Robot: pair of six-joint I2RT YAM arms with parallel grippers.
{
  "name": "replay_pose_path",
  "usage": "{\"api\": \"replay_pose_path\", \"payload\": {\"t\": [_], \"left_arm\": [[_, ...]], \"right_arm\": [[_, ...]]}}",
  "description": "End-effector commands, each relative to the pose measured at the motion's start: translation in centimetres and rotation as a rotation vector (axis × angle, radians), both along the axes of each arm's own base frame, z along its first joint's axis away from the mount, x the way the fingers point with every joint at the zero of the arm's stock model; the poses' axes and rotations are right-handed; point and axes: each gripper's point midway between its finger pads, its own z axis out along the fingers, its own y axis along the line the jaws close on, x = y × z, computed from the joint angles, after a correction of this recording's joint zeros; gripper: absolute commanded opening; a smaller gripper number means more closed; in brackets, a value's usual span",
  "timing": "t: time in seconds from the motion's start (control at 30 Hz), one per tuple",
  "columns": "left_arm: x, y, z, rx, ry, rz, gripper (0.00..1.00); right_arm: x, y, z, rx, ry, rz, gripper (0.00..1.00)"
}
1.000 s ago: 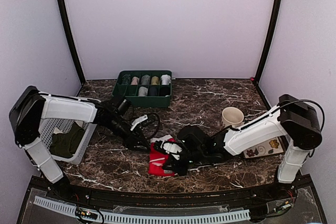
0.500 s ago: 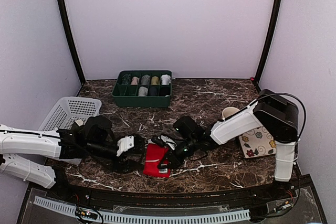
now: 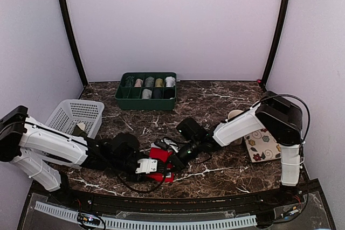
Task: Roll the underwear
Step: Roll the underwear at the center of the board.
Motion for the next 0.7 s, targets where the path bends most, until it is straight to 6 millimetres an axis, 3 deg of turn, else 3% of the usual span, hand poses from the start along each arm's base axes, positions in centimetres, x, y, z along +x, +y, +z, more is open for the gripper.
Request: {"api": "replay_pose_path", "payload": {"t": [0.0, 0.1, 0.23, 0.33, 0.5, 0.67], "left_arm": [[0.7, -1.1, -0.6, 0.039, -0.047, -0.049, 0.47], [0.2, -0.5, -2.4, 0.116, -0.002, -0.063, 0.38], [-0.4, -0.1, -2.9, 0.146, 0.063, -0.044, 0.29], [-1.7, 0.2, -3.6, 0.210, 0.183, -0.044, 0.17], [-4.0, 0.6, -3.3, 0.243, 0.443, -0.061, 0.09], [-2.3, 0.2, -1.5, 0.190, 0.615, -0.007, 0.07]], "right_arm": [[-1.5, -4.0, -6.1, -0.255, 0.074, -0.030, 0.00], [-1.3, -4.0, -6.0, -0.257, 0.062, -0.027, 0.00], [-0.5, -4.0, -4.9, -0.240, 0.005, -0.038, 0.00], [0.6, -3.7, -3.4, -0.210, -0.072, -0.053, 0.11], [2.5, -3.7, -0.1, -0.154, -0.215, -0.104, 0.29], [3.4, -5.6, 3.0, -0.099, -0.371, -0.184, 0.39]]}}
